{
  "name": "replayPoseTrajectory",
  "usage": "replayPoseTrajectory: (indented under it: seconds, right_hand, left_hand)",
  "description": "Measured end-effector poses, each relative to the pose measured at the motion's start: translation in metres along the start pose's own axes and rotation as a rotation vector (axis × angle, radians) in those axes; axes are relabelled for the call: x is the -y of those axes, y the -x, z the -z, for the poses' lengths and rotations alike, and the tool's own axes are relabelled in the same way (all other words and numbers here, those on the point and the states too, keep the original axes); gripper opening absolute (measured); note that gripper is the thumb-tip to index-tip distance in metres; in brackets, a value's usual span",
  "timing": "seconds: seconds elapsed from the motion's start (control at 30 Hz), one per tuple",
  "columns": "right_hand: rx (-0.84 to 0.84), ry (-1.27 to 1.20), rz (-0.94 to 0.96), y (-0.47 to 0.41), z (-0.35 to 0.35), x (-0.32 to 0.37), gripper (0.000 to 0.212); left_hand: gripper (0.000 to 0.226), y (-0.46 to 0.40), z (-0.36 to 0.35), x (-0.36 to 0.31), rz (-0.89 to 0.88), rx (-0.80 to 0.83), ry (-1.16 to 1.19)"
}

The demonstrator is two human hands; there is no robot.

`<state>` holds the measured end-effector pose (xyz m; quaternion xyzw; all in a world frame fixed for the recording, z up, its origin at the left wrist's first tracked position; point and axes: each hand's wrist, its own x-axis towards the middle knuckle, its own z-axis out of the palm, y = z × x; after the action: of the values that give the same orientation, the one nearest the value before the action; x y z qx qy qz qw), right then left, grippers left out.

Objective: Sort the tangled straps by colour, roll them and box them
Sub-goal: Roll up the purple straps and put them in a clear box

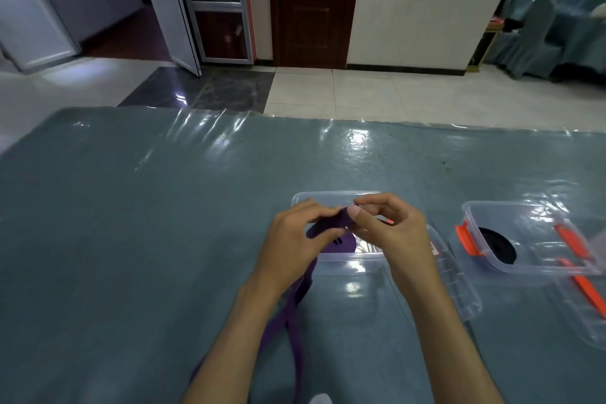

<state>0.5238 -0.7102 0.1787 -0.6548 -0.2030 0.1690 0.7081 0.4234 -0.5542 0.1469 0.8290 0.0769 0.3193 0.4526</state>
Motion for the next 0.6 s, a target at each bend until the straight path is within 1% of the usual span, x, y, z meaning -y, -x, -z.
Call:
replayPoseTrajectory:
  seconds: [0.1, 0.17, 0.23, 0.3, 0.4, 0.47, 0.53, 0.6]
  right_hand:
    - [0.01, -0.085, -0.088, 0.0, 0.003, 0.002, 0.016]
    - [0.008, -0.189, -0.182, 0.001, 0.001, 0.005, 0.021]
    - [0.056, -0.259, -0.275, 0.002, -0.003, 0.006, 0.025]
    - [0.115, -0.274, -0.334, 0.003, -0.008, 0.006, 0.021]
    - [0.125, -0.301, -0.339, 0.004, -0.013, 0.008, 0.02]
    - [0.115, -0.343, -0.33, 0.005, -0.013, 0.012, 0.022]
    - [0.102, -0.361, -0.325, 0.006, -0.012, 0.014, 0.024]
    - [0.084, -0.373, -0.327, 0.007, -0.013, 0.014, 0.022]
  left_hand:
    - [0.035, 0.004, 0.001, -0.002, -0.023, -0.021, 0.015]
    - [0.036, 0.005, 0.001, -0.008, -0.009, -0.083, 0.084]
    - [0.03, 0.003, 0.003, -0.015, -0.017, -0.15, 0.139]
    - [0.022, 0.0, 0.001, -0.019, -0.037, -0.189, 0.167]
    - [0.014, -0.002, -0.004, -0.021, -0.005, -0.226, 0.221]
    - [0.013, -0.001, -0.006, -0.019, 0.011, -0.214, 0.286]
    - [0.017, -0.001, -0.004, -0.015, -0.014, -0.168, 0.306]
    - [0.028, -0.001, -0.003, -0.013, -0.059, -0.131, 0.268]
